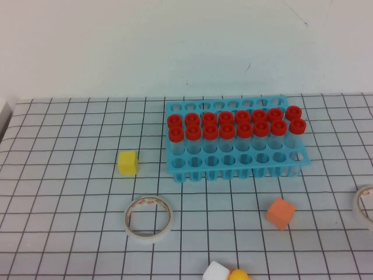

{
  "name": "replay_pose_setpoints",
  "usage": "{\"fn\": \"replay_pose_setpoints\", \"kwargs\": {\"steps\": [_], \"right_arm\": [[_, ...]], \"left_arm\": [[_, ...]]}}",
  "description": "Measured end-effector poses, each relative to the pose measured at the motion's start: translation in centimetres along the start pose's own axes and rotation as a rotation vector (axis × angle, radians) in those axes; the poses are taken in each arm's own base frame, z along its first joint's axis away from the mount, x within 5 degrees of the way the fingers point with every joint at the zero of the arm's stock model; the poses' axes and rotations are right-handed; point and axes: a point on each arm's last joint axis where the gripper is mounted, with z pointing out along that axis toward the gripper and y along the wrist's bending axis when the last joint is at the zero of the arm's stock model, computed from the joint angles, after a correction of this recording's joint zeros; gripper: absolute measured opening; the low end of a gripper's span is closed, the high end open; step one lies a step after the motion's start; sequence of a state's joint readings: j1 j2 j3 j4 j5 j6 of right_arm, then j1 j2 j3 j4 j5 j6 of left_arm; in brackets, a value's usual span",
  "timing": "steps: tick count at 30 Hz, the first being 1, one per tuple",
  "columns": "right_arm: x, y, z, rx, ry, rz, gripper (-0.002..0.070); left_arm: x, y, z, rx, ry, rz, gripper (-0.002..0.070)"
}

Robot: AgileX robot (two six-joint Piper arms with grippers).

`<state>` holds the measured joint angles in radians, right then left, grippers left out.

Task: Place the test tubes

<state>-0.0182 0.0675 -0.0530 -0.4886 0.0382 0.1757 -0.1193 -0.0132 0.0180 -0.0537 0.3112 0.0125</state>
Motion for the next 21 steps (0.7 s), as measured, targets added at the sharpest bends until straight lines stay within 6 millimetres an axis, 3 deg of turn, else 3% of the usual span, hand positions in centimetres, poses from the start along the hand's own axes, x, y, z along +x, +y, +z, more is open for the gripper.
{"fn": "replay_pose_setpoints", "kwargs": {"steps": [14, 18, 21], "right_arm": [[0.1, 0.4, -0.3, -0.042, 0.003, -0.051, -0.0001], [1.0, 0.6, -0.7, -0.054, 0.051, -0.001, -0.0001], [2.7, 1.1, -0.5, -0.063, 0.124, 0.086, -0.0001]], "left_arm": [[0.0, 0.0, 0.0, 0.001, 0.000, -0.002, -0.0001], [0.0, 0.0, 0.0, 0.001, 0.000, -0.002, -0.0001], [0.0, 0.0, 0.0, 0.001, 0.000, -0.002, -0.0001]]}}
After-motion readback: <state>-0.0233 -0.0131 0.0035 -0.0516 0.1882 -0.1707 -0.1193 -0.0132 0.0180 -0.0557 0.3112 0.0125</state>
